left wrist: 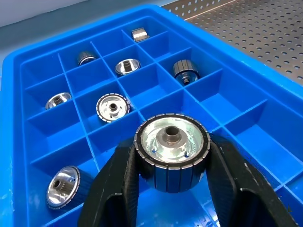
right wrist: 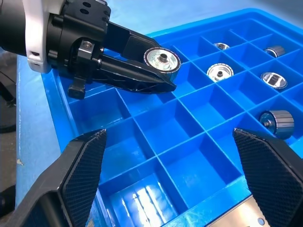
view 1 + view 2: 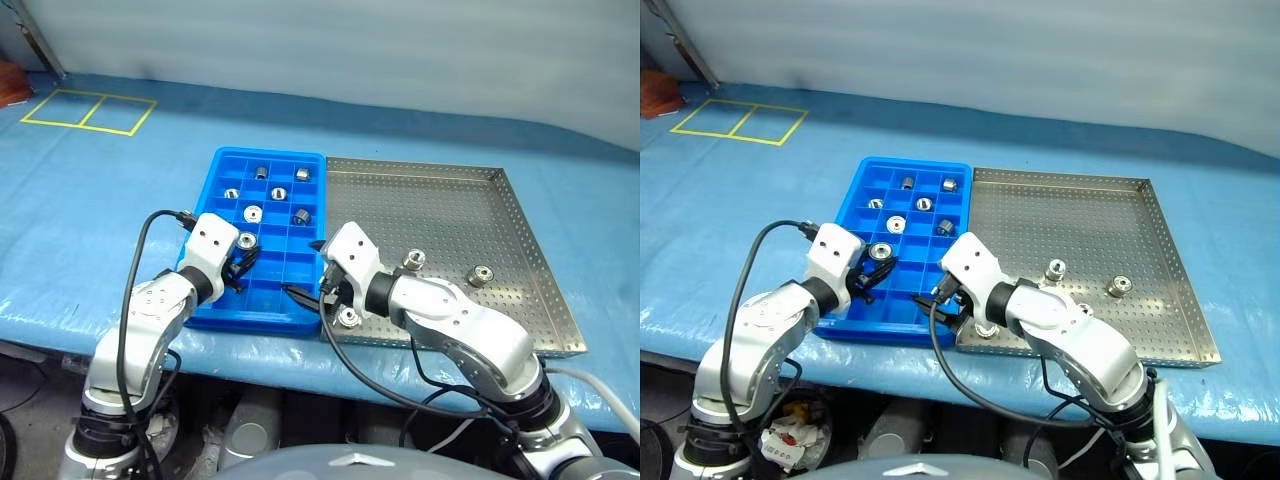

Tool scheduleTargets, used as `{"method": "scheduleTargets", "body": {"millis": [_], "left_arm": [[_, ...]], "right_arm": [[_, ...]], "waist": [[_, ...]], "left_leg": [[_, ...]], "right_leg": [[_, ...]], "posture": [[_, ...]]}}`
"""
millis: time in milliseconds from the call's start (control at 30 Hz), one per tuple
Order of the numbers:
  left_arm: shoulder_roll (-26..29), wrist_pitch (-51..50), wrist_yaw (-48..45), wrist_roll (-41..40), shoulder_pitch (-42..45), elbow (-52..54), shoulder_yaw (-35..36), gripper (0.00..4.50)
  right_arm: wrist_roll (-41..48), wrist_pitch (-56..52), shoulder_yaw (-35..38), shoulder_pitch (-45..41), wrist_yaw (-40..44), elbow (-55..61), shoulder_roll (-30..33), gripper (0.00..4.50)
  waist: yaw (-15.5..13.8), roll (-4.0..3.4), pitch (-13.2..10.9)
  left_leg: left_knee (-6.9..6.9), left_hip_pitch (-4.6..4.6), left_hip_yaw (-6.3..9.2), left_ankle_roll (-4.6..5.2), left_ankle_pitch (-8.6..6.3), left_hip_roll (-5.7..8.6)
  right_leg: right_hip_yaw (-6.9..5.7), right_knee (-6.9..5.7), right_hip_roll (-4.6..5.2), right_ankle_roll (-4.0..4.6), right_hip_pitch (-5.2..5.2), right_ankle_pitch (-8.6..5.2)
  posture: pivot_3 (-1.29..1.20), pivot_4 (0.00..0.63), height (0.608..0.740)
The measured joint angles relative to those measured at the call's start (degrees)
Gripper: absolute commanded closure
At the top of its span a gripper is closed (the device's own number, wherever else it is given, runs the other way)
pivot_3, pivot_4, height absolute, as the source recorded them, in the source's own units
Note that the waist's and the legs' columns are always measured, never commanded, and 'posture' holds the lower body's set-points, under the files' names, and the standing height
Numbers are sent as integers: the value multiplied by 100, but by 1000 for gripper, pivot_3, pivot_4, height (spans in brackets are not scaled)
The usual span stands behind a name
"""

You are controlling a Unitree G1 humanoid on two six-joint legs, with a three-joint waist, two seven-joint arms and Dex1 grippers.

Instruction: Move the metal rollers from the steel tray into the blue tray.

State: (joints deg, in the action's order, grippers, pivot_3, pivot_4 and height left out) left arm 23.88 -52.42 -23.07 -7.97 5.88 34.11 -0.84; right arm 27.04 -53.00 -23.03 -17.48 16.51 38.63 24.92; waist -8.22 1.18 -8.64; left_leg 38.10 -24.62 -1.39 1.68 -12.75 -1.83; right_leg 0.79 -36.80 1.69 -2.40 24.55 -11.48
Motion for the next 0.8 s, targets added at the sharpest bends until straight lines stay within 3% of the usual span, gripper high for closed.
{"method": "scheduleTargets", "body": {"millis": [367, 400, 600, 800], "left_arm": [[303, -505, 40, -5, -10, -276, 12, 2814], [326, -540, 8, -55, 4, -276, 20, 2099], [407, -626, -93, -245, 135, -268, 131, 172], [343, -231, -697, -823, 639, -259, -32, 54]], "right_arm": [[-111, -171, 239, 351, -149, 160, -136, 0], [-117, -204, 301, 393, -170, 219, -175, 0], [-146, -269, 461, 548, -216, 304, -205, 0], [-146, -480, 1084, 991, -345, 811, 7, 0]], "waist": [[21, -2, -1], [27, -2, -2], [36, -3, -2], [110, -2, -2]], "left_leg": [[-10, -2, 2, -1, 0, -2], [-10, -2, 2, -1, 0, -3], [-10, -4, 3, -2, 0, 1], [-14, -8, -1, 3, -2, 21]], "right_leg": [[-6, 1, 2, 7, 6, -5], [-7, 1, 2, 8, 5, -5], [-12, 3, 13, 8, 5, -6], [-25, 7, 44, 7, 5, -7]], "posture": [[290, 150, 740], [290, 150, 740], [248, 150, 740], [158, 150, 740]]}}
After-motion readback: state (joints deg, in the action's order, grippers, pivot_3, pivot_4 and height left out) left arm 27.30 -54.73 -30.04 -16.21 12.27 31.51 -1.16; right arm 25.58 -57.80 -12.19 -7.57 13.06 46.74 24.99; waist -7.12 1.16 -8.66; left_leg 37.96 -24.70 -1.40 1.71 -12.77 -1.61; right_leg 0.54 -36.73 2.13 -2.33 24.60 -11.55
